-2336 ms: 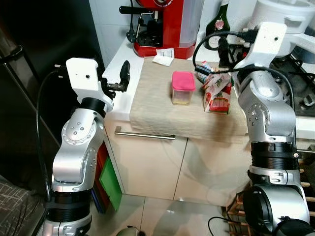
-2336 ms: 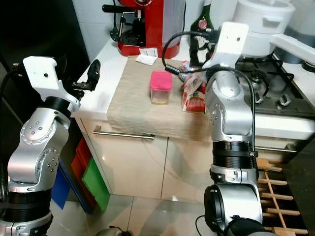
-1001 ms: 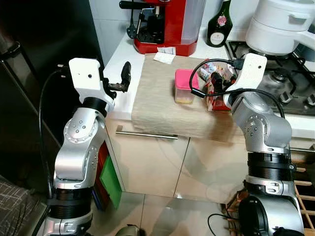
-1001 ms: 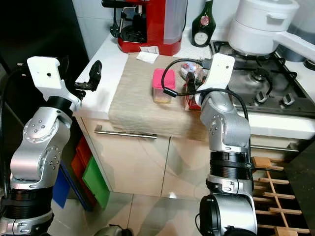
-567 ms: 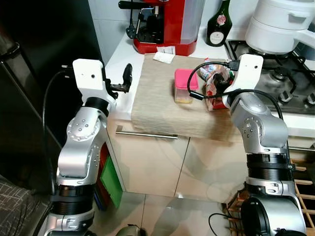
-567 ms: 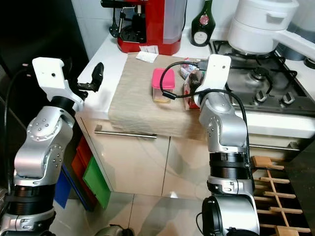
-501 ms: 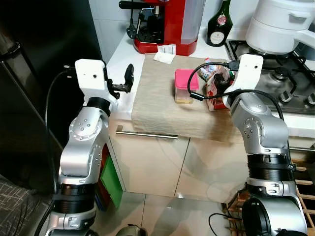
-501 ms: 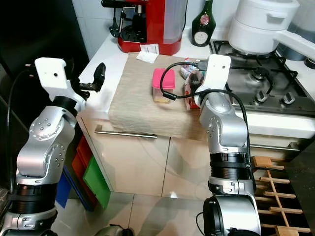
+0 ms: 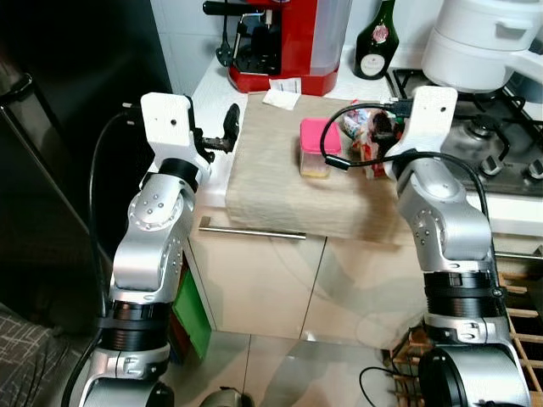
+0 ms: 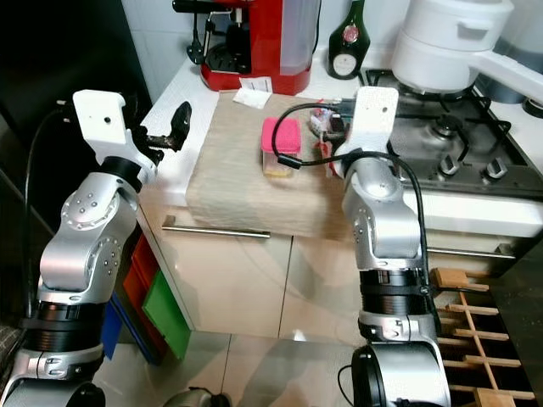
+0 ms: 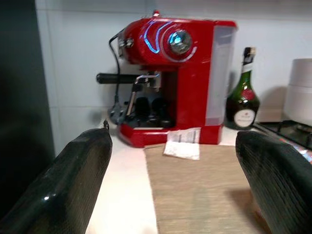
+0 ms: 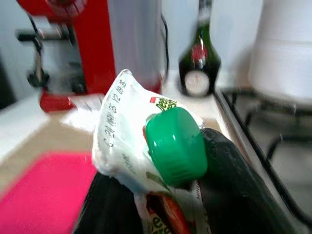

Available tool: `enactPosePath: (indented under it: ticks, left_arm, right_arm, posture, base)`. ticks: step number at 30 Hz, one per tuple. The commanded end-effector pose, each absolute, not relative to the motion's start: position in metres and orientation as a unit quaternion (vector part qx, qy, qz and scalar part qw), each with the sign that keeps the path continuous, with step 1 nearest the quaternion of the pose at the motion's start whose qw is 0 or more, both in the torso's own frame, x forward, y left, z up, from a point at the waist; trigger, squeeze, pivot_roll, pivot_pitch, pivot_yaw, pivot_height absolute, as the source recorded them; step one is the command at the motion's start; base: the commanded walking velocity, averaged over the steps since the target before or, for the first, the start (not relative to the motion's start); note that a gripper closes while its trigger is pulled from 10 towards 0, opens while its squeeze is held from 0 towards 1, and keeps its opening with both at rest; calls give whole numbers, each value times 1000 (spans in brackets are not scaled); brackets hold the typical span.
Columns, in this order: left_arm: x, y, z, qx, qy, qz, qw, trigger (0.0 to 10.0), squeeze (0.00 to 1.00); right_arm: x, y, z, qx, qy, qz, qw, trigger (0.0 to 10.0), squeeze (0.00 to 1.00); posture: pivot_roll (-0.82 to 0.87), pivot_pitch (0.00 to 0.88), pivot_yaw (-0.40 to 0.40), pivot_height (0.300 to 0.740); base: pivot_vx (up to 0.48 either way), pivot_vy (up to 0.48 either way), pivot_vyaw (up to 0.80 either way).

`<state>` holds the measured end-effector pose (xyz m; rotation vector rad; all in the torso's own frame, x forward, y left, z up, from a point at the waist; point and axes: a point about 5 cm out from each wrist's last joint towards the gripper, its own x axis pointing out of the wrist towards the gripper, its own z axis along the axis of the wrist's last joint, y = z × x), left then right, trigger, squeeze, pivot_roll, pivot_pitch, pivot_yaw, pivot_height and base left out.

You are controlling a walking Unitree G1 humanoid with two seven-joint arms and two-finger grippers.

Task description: Restocking fridge

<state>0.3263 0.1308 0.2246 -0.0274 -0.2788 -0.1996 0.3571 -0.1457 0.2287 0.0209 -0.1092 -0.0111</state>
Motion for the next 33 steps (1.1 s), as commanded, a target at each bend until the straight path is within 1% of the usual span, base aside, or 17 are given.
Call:
enactPosePath:
  ticks: [1,2,3,5,6,8,9,10,12,14,18,20,27,33]
  left_arm:
    - [329,127,230,-9,-150,-109,983,10000,0]
    - [329,127,230,-9,-150,-109,983,10000,0]
    - [329,127,230,-9,-150,-109,983,10000,0]
    - [330,127,229,-5,-151,-108,983,10000,0]
    - [329,126,229,-3,-153,-111,982,10000,0]
    - [327,124,228,3,-156,-118,981,10000,0]
    - [325,124,227,3,-156,-121,980,10000,0]
    - [324,124,226,7,-155,-122,980,10000,0]
    - [322,124,225,8,-156,-125,980,10000,0]
    - [319,124,226,9,-166,-128,978,10000,0]
    - [315,121,231,18,-185,-134,973,10000,0]
    - [315,121,234,20,-193,-133,972,10000,0]
    - [319,119,227,1,-174,-133,976,10000,0]
    - [321,118,224,-10,-166,-140,976,10000,0]
  right_arm:
    - [354,-142,260,-8,-149,-17,989,0,0]
    - [352,-142,268,-15,-176,-21,984,0,0]
    - [352,-142,268,-15,-176,-21,984,0,0]
    - [345,-143,281,-20,-232,-31,972,0,0]
    - [336,-148,288,-34,-273,-45,960,0,0]
    - [321,-160,287,-70,-306,-88,945,0,0]
    - [316,-167,277,-79,-299,-108,945,8510,0]
    - [310,-174,266,-85,-288,-130,945,10000,0]
    - [302,-180,250,-91,-278,-151,944,10000,0]
    - [293,-180,235,-102,-268,-153,946,10000,0]
    - [287,-179,224,-125,-270,-145,944,10000,0]
    - [286,-182,222,-134,-274,-142,942,10000,0]
    - [285,-179,222,-151,-277,-137,939,10000,0]
    - [290,-176,217,-141,-269,-126,944,10000,0]
  posture:
    - [-25,0,59,740]
    - [-24,0,58,740]
    - [-24,0,58,740]
    - [-21,0,54,740]
    - [-17,0,47,740]
    - [-17,0,47,740]
    - [-15,0,41,740]
    - [-13,0,37,740]
    - [-13,0,37,740]
    - [-16,0,40,740]
    - [-20,0,39,740]
    - [-19,0,38,740]
    - [-29,0,37,740]
    - [-34,0,41,740]
  base:
    - [0,0,0]
    - [0,0,0]
    - [0,0,0]
    - [0,0,0]
    - [0,0,0]
    - [0,0,0]
    - [0,0,0]
    - [0,0,0]
    - [0,0,0]
    - [0,0,0]
    - [0,0,0]
    - [0,0,0]
    - [0,0,0]
    - [-245,0,0]
